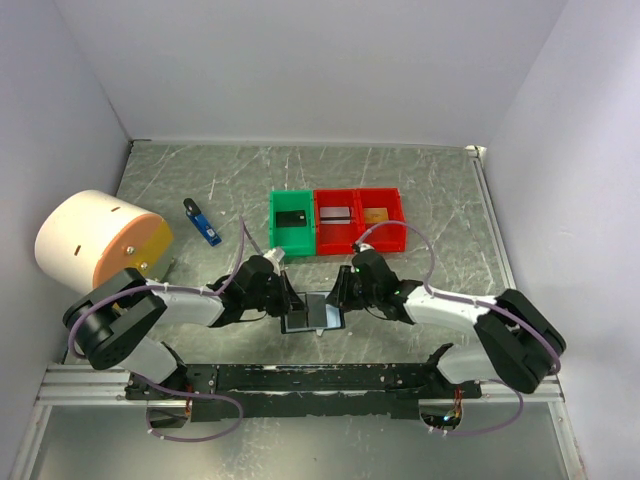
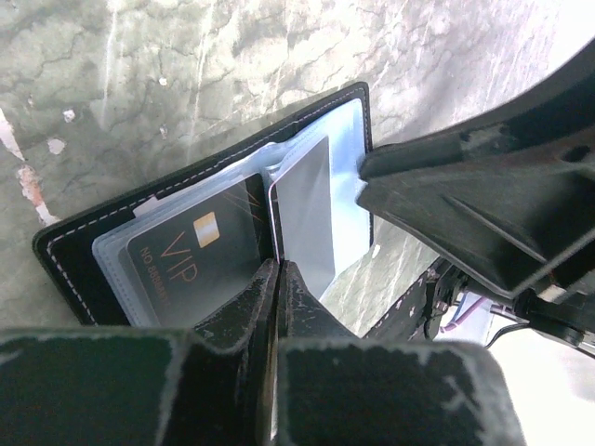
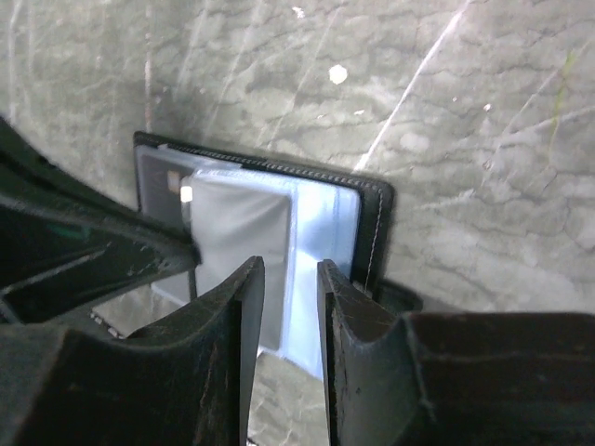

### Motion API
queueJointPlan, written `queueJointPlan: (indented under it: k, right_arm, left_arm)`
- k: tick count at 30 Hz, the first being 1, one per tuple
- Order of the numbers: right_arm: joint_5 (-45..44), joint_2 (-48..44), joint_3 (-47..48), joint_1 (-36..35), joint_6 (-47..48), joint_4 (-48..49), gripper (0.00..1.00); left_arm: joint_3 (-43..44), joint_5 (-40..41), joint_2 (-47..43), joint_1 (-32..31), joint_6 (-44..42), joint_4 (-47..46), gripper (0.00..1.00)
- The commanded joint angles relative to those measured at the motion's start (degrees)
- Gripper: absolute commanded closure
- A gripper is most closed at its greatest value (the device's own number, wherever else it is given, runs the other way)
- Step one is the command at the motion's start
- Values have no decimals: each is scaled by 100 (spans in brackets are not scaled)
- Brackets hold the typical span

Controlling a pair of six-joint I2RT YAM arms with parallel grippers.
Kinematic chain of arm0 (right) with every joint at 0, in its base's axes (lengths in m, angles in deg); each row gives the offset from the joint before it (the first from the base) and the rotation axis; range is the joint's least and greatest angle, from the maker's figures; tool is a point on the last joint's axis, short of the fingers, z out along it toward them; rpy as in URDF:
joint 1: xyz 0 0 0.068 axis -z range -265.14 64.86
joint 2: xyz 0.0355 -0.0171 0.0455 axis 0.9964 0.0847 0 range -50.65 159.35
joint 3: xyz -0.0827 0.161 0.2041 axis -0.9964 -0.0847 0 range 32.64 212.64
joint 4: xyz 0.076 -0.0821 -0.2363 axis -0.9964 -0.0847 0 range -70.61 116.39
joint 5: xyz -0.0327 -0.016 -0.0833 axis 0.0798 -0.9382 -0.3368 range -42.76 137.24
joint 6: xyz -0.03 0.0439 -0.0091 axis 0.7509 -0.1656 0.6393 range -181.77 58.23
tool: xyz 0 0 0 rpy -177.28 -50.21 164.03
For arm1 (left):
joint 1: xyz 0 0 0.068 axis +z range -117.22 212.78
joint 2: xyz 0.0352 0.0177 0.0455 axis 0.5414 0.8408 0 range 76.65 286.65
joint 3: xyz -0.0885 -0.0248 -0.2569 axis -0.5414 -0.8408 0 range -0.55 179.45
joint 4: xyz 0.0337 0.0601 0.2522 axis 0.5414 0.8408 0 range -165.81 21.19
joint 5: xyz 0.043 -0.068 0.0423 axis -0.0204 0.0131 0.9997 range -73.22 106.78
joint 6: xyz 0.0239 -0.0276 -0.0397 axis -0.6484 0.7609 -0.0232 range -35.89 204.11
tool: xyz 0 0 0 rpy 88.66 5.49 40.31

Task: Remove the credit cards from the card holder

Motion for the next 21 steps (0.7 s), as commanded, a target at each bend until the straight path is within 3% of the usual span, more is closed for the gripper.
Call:
queueJointPlan:
  k: [1,4,8,13,21]
  right_arm:
    - [298,-685,-198,24,86,21,70]
    - [664,-833,-290,5,12,387,70]
    - [986,-282,-232,-40,5,671,70]
    - [788,417,-157,-46,-33,555,71]
    - [347,525,-42,-36,52,19,72]
  left_arm:
    - [95,109,-78,-34,-123,117,90]
    - [77,126,-117,-34,-107,128,90]
    - [133,121,-105,-28,-136,151,90]
    - [137,83,-77,-31,-124,91,88]
    - [101,39,-206,-30,-166,88,78]
